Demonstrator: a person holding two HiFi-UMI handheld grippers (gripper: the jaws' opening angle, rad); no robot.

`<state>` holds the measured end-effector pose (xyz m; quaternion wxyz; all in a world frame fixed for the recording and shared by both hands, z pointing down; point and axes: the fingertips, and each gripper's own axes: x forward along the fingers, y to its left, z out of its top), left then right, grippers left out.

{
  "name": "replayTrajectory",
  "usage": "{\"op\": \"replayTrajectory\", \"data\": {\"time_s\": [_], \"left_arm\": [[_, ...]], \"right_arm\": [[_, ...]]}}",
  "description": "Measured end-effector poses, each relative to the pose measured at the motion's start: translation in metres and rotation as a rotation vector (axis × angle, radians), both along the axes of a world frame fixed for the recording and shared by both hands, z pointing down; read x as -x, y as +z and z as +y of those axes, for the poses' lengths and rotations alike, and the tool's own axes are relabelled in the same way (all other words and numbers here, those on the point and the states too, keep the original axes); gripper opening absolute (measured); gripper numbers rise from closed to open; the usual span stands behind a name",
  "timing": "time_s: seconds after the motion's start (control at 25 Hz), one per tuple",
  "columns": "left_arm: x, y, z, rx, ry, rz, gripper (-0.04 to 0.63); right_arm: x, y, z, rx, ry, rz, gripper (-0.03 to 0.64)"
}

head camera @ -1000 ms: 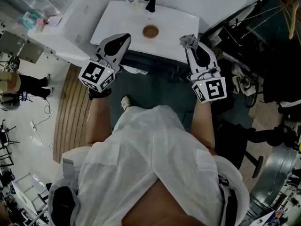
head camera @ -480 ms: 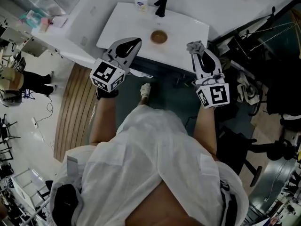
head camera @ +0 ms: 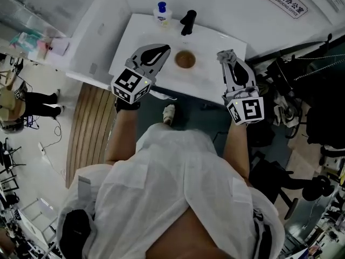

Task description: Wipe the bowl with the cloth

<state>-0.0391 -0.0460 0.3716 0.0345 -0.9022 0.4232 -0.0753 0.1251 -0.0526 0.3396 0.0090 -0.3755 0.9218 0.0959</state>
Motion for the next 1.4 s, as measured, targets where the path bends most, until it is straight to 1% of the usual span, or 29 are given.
{"op": "replayTrajectory", "data": {"time_s": [0.16,0.36,0.6,0.88,0.96,1.08,1.28,1.4], "left_arm": [[0.014,0.006,-0.032,0.015,0.01,0.0,0.01],[0.027,0.018,-0.059,0.045,0.027,-0.002,0.01],[0.035,0.05,-0.089,0.107,0.066,-0.032,0.011],[0.034,0.093,-0.114,0.187,0.118,-0.057,0.014],[0.031,0.109,-0.119,0.22,0.133,-0.073,0.014],[0.025,0.141,-0.124,0.29,0.155,-0.109,0.023],[0.01,0.198,-0.134,0.406,0.176,-0.181,0.066],[0.002,0.232,-0.143,0.466,0.169,-0.232,0.108]], "right_arm": [[0.013,0.007,-0.031,0.019,0.006,-0.003,0.067],[0.028,0.02,-0.057,0.066,0.014,0.013,0.069],[0.046,0.048,-0.081,0.129,0.029,0.05,0.072],[0.057,0.074,-0.105,0.175,0.051,0.08,0.075],[0.059,0.081,-0.11,0.187,0.055,0.087,0.078],[0.06,0.091,-0.114,0.204,0.056,0.089,0.081],[0.058,0.104,-0.12,0.227,0.048,0.084,0.083],[0.056,0.109,-0.124,0.239,0.035,0.085,0.084]]}}
